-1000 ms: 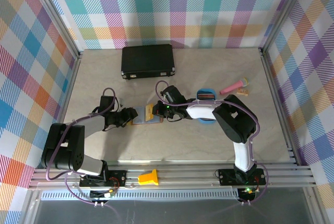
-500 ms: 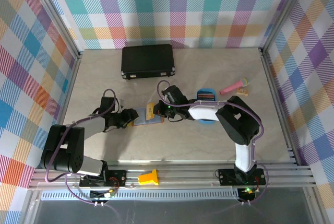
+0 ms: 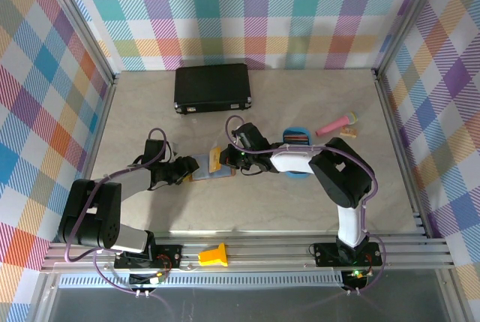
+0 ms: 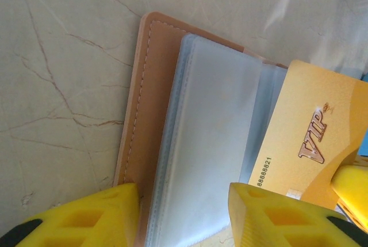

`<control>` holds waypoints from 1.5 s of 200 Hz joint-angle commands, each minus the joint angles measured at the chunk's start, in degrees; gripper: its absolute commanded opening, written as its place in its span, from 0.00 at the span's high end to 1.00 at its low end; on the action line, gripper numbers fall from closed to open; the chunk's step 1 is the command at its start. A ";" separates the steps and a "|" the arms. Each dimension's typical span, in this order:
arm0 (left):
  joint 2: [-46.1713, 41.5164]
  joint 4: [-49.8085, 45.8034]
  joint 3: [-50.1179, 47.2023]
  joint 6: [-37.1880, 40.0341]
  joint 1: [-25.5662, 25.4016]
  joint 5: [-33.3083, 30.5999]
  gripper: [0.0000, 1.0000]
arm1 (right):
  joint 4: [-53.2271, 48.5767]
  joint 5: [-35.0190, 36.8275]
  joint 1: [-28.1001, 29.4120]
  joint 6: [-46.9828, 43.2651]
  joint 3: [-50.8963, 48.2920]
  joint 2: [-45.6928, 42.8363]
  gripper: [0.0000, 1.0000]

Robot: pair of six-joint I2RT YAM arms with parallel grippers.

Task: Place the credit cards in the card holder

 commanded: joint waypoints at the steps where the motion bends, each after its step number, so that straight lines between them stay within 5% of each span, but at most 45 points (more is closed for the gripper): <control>1: -0.08 -1.81 -1.20 -0.46 -0.88 -0.58 0.54 | 1.72 -1.38 -0.33 0.51 0.67 1.45 1.00; 300: 2.05 -0.12 -1.24 -1.22 -1.04 -0.58 0.54 | -1.25 -2.57 1.24 0.73 2.25 4.90 1.00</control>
